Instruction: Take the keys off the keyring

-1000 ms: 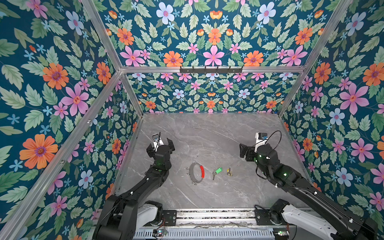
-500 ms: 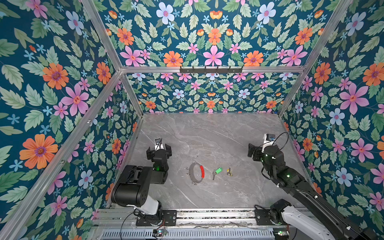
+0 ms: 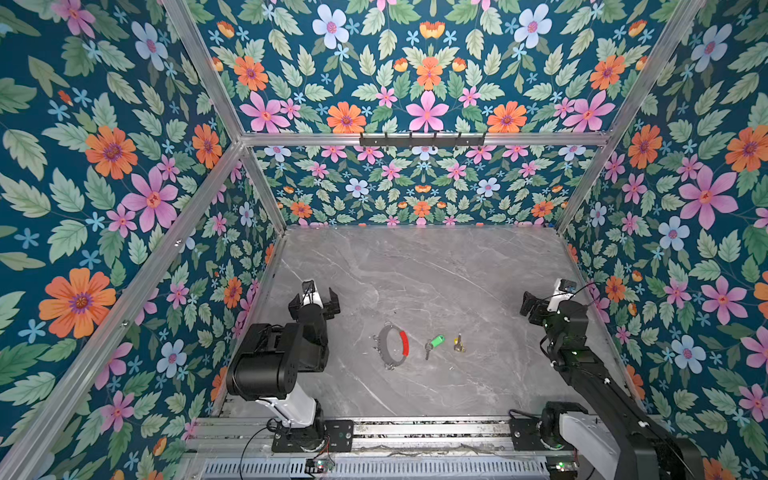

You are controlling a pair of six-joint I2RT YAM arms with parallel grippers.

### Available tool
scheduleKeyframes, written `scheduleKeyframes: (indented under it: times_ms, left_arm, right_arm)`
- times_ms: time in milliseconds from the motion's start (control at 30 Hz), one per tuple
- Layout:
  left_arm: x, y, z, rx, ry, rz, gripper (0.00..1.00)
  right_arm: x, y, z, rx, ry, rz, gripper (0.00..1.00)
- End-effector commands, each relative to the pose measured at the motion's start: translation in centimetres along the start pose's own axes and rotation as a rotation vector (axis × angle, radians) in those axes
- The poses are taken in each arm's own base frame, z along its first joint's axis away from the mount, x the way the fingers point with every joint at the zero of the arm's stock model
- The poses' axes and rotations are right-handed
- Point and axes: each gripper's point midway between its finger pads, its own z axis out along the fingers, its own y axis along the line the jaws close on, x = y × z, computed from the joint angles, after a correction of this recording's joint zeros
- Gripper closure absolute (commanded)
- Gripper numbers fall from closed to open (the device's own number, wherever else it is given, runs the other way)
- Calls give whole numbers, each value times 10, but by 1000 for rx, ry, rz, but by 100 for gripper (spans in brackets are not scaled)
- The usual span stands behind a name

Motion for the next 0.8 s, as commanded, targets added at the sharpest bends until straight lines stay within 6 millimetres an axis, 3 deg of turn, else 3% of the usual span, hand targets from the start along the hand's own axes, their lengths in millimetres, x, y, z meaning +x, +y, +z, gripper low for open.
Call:
scheduleKeyframes:
  times_ms: [0,367,767]
  left_arm:
    - [-11,6,0,-33,-46,-32,0]
    - [-11,6,0,-31,-45,-31,0]
    - [-12,6,-1,-30,-49,-31,0]
  right_arm:
    - [-15,8,10,-44,-101,-38,1]
    - [23,12,54,-95,-27,-99,1]
    - [24,13,54,-78,-22,-111,1]
